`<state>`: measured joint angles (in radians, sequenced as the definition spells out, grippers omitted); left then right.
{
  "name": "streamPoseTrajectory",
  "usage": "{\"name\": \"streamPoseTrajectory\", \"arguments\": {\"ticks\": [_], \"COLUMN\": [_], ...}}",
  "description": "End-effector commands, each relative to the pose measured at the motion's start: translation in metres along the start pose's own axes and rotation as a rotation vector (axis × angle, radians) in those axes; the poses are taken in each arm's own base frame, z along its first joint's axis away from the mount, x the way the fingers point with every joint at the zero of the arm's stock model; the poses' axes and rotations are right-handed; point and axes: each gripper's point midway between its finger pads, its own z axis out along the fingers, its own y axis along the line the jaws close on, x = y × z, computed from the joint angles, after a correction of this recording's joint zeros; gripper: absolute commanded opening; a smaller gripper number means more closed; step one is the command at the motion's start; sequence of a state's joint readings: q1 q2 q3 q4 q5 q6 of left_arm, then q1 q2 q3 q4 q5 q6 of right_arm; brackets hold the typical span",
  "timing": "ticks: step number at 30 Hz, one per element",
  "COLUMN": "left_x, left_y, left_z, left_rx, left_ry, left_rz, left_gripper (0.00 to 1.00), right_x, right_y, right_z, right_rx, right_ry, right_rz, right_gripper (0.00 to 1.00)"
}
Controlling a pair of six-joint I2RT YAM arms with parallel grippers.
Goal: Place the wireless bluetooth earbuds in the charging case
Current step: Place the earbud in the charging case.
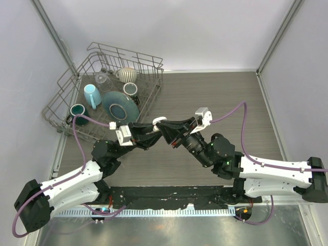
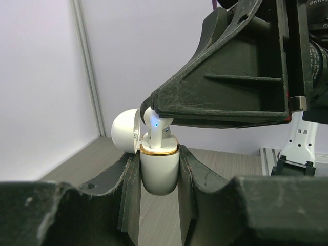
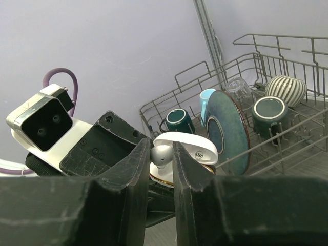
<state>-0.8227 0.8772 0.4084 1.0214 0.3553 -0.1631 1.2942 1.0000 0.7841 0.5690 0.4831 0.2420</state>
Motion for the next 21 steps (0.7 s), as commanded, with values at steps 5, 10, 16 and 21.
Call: {"name": "streamPoseTrajectory", "arguments": {"ticks": [5,10,16,21], "left_x": [-0.0614,-0.0614,-0.0622,-0.0597], "left_y": [0.0000,0.0000,0.0004,0.0009], "left_z": [0.0057,0.0057,0.0056,0.0057], "left_rx": [-0.002,-0.002,-0.005,-0.005], "left_ry": [-0.196,-0.196,-0.193,-0.184], "left_rz": [0.095,0.096,0.100,0.096], "left_gripper": [0.00,0.00,0.00,0.00], "right_x": [0.0137,0.0122,0.0106,0.0076], "right_y": [-0.0180,-0.0194,-0.0206,-0.0196], "right_z": [-0.0019,-0.0026,-0.0010,-0.0002], "right_rx": [0.094,0.105,0.123,0.128], "right_ry": [0.072,0.072,0.078,0.075], "right_rz": [-0.056,-0.048,-0.047,-0.032], "right_gripper": [0.12,0.19,0.28,0.38]}}
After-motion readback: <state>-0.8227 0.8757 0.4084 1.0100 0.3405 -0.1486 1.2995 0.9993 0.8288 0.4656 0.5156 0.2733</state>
